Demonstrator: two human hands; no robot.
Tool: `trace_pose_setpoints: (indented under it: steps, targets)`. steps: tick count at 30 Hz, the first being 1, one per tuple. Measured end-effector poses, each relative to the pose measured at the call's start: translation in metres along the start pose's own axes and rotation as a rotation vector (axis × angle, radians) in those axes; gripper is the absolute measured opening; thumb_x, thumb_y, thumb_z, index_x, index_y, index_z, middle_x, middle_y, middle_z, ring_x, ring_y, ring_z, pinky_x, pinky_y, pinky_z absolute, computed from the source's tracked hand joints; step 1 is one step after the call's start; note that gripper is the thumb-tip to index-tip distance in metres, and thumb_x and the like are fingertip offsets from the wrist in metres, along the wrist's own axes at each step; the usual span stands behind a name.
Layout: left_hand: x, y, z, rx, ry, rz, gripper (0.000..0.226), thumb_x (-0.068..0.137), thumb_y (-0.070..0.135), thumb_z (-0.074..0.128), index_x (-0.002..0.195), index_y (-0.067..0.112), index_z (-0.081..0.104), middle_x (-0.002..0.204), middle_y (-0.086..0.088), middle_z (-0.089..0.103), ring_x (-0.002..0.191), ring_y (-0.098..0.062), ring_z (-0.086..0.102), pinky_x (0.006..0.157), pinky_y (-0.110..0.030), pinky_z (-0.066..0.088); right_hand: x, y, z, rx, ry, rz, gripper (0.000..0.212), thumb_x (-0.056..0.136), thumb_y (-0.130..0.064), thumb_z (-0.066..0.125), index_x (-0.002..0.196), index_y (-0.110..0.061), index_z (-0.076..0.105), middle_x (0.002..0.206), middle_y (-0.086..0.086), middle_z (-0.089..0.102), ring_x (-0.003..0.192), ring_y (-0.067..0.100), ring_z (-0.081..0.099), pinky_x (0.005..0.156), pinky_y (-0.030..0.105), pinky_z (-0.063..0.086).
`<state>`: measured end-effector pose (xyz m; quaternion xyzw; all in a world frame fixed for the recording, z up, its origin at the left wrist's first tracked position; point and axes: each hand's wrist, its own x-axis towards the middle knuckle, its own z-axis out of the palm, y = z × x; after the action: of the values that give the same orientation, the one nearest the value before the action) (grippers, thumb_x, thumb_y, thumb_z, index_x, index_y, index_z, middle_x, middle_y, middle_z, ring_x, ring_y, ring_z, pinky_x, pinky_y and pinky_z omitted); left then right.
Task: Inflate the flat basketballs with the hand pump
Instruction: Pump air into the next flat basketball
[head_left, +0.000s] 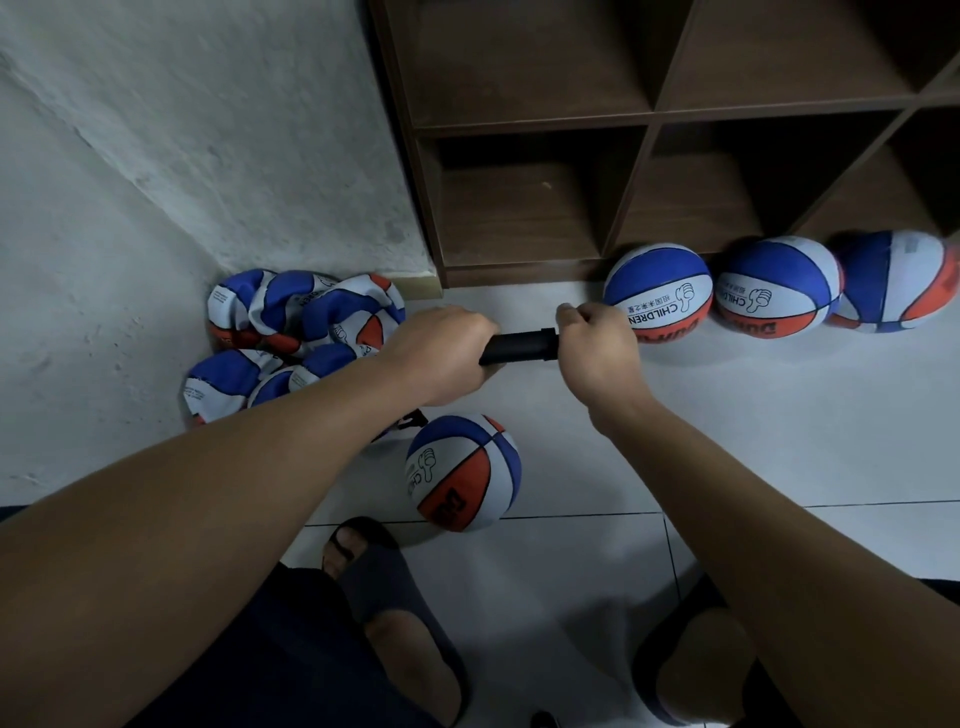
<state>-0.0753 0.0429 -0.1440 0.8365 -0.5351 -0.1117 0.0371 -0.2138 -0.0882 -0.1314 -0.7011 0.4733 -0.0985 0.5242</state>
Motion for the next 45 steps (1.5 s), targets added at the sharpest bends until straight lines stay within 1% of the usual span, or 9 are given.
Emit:
trace_pose_setpoints:
  steps: [5,9,11,16,22,33,37,41,45]
  targets:
    - [0.003,-0.006,-0.002,0.014,0.023,0.026,0.037,0.101,0.044,0.062,0.071,0.033,0.045,0.067,0.008,0.057,0.058,-0.012,0.056,0.05,-0.028,0.032,0.009,-0.001,-0.018,0.013,-0.013,0.073,0.034,0.106,-0.034,0.056,0.097,-0.003,0.067,0.073,0.005,0.051,0.066,0.023,0.049,0.062,0.039,0.043]
    - [0.001,-0.033,-0.003,0.02,-0.034,-0.06,0.031,0.1,0.047,0.065,0.076,0.031,0.054,0.069,0.006,0.06,0.06,-0.014,0.061,0.052,-0.031,0.046,0.032,0.008,-0.055,0.078,0.134,0.163,0.018,0.093,-0.026,0.06,0.086,-0.009,0.063,0.078,0.009,0.054,0.07,0.027,0.045,0.055,0.035,0.038]
    - [-0.001,-0.041,-0.003,0.027,-0.082,-0.073,0.03,0.1,0.049,0.066,0.078,0.031,0.056,0.071,0.006,0.061,0.062,-0.013,0.061,0.052,-0.031,0.044,0.037,0.017,-0.058,0.078,0.148,0.184,0.018,0.09,-0.028,0.059,0.082,-0.013,0.061,0.08,0.009,0.056,0.072,0.028,0.045,0.056,0.034,0.039]
    - [-0.003,-0.025,0.004,0.025,-0.121,-0.075,0.035,0.102,0.048,0.065,0.074,0.031,0.053,0.071,0.005,0.06,0.062,-0.016,0.061,0.052,-0.032,0.042,0.015,0.027,-0.022,-0.022,0.213,0.072,0.026,0.104,-0.028,0.05,0.092,-0.008,0.062,0.095,0.014,0.068,0.092,0.039,0.061,0.085,0.045,0.055]
    - [-0.004,-0.002,-0.001,0.049,-0.083,-0.028,0.039,0.103,0.044,0.066,0.071,0.032,0.046,0.068,0.004,0.059,0.059,-0.015,0.058,0.047,-0.028,0.029,-0.006,0.015,0.006,-0.079,0.157,-0.09,0.033,0.111,-0.029,0.045,0.088,-0.01,0.059,0.077,0.006,0.06,0.069,0.022,0.056,0.065,0.036,0.041]
    - [0.001,-0.001,-0.008,-0.042,-0.066,-0.023,0.034,0.101,0.049,0.066,0.075,0.032,0.053,0.071,0.007,0.061,0.063,-0.014,0.061,0.052,-0.029,0.038,-0.001,-0.001,-0.007,-0.024,0.001,-0.051,0.033,0.111,-0.03,0.05,0.084,-0.012,0.058,0.069,0.002,0.05,0.06,0.016,0.047,0.054,0.03,0.037]
    - [0.001,-0.023,-0.01,-0.056,-0.108,-0.051,0.03,0.1,0.05,0.068,0.078,0.032,0.056,0.072,0.006,0.063,0.063,-0.013,0.063,0.056,-0.031,0.048,0.016,0.001,-0.038,-0.002,0.115,0.019,0.031,0.1,-0.03,0.057,0.083,-0.004,0.063,0.069,0.005,0.052,0.067,0.026,0.047,0.063,0.035,0.041]
    - [-0.003,-0.037,-0.011,-0.029,-0.142,-0.086,0.028,0.1,0.051,0.068,0.083,0.029,0.062,0.074,0.006,0.063,0.065,-0.014,0.063,0.054,-0.03,0.044,0.028,0.011,-0.052,0.069,0.194,0.131,0.023,0.091,-0.024,0.056,0.071,-0.014,0.05,0.069,0.003,0.047,0.072,0.027,0.041,0.062,0.038,0.038]
    - [0.002,-0.014,-0.003,-0.009,-0.135,-0.061,0.033,0.101,0.048,0.068,0.075,0.031,0.056,0.072,0.005,0.061,0.063,-0.016,0.062,0.053,-0.03,0.039,0.013,0.015,-0.027,0.033,0.188,0.111,0.022,0.102,-0.022,0.051,0.089,-0.009,0.061,0.084,0.006,0.059,0.081,0.031,0.056,0.078,0.043,0.051]
